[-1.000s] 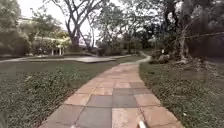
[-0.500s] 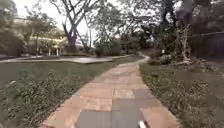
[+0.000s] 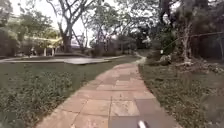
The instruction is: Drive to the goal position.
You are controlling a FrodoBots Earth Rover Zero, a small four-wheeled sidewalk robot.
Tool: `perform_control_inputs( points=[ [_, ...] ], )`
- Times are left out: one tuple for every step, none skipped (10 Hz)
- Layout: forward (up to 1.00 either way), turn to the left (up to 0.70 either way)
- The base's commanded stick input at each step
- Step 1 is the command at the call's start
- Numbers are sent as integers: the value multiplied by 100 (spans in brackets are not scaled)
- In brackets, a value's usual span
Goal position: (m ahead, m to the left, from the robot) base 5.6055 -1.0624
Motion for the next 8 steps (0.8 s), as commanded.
perform_control_inputs(
  points=[
    [100,0],
    [100,-1],
    [100,-15],
    [100,-34],
    [100,-37],
    [100,-3],
    [100,0],
    [100,0]
  ],
)
